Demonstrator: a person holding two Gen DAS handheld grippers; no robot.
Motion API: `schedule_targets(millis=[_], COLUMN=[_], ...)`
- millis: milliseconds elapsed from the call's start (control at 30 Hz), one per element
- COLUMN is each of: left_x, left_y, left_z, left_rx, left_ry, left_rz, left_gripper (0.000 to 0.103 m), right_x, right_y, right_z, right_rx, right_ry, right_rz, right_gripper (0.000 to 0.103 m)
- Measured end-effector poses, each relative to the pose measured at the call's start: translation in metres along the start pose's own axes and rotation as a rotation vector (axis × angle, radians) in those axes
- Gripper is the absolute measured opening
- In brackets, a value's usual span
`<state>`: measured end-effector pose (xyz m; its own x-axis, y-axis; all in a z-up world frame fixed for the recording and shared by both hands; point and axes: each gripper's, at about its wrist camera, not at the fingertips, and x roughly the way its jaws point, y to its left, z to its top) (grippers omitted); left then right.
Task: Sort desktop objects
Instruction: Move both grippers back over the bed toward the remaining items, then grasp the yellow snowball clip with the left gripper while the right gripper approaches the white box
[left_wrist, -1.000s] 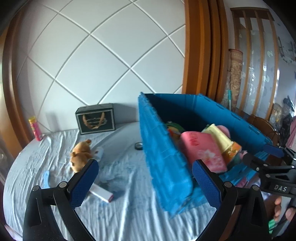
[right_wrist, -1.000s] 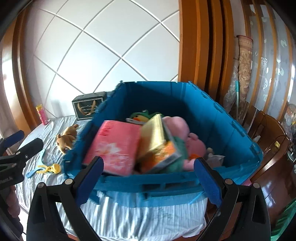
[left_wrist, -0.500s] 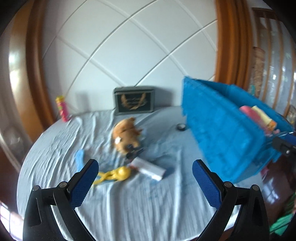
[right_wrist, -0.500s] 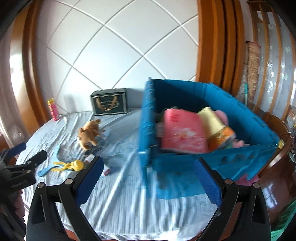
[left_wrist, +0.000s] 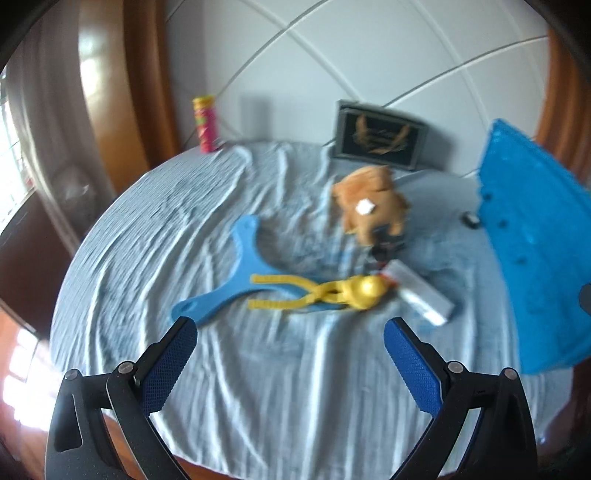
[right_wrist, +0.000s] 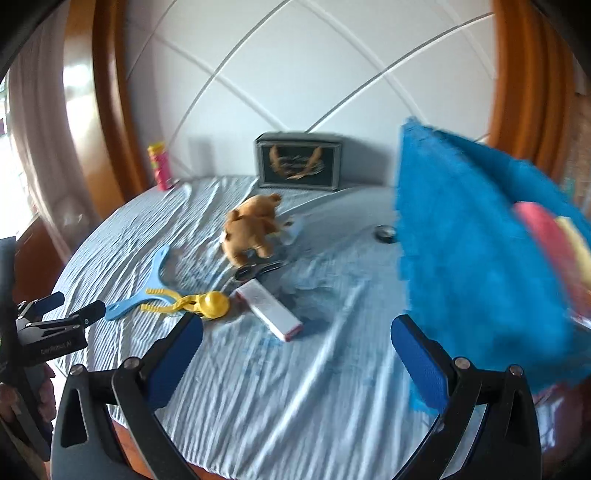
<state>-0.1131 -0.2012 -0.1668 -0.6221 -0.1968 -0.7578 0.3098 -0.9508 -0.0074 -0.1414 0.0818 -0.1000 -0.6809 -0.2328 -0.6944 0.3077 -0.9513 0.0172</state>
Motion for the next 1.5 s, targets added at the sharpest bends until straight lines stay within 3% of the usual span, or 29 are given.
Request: schedule_targets(millis=[167,333,500,667,833,1033,1100,1133,1267,1300,1433,1500], left_x=[0.047,0.083,0.118,0.139,0.163,0.192,0.201,0.206,0.229,0.234,0.243,0.243], left_y=[0.022,0.022,0.019,-0.002,-0.058,-0.102,-0.11,-0.112,-0.107,-0.103,-0.094,-0.092], left_z=[0.003,0.001,0.001,0.016,0.023,0.021,0.021,0.023,0.04,0.044,0.057,0.057], left_rx=[-0.059,-0.065,-0.056,0.054,0.298,0.412,0.433,0.436,0.363,0.338,0.31,0.32], left_ry=[0.089,0.152,0.21,0.215,0.201,0.251,0.254,0.249,0.271,0.28,0.276,0.281], left_rz=[0.08,0.109,0.109,0.032,-0.079,-0.193,-0.199,-0.192,-0.188,-0.186,-0.17,-0.176], left_gripper=[0.102,0.102,0.102,0.102,0.102,0.102,0.102,0.1,0.063,0.058,0.057,0.063], right_x=[0.073,0.144,0.184,0.203,0.211,0.214,0.214,0.214,0.217,0.22,0.235,0.245], right_y=[0.005,0.006,0.009,0.006,-0.005,-0.012,-0.013,-0.013,-0.016,-0.016,-0.009,-0.003], right_z=[0.006,0.004,-0.009,-0.017,-0.027,-0.038,-0.041,-0.043,-0.044,-0.043,-0.036,-0.029], right_rx=[-0.023,-0.018,-0.02,-0.006,0.051,0.134,0.15,0.154,0.17,0.171,0.152,0.129], right_ry=[0.098,0.217,0.308,0.352,0.389,0.416,0.423,0.425,0.429,0.426,0.412,0.41], right_rz=[0.08,0.141,0.154,0.123,0.073,0.019,0.007,0.001,-0.021,-0.021,-0.012,-0.004], right_gripper=[0.103,0.103,0.103,0.103,0.103,0.103,0.103,0.103,0.103,0.103,0.103,0.103])
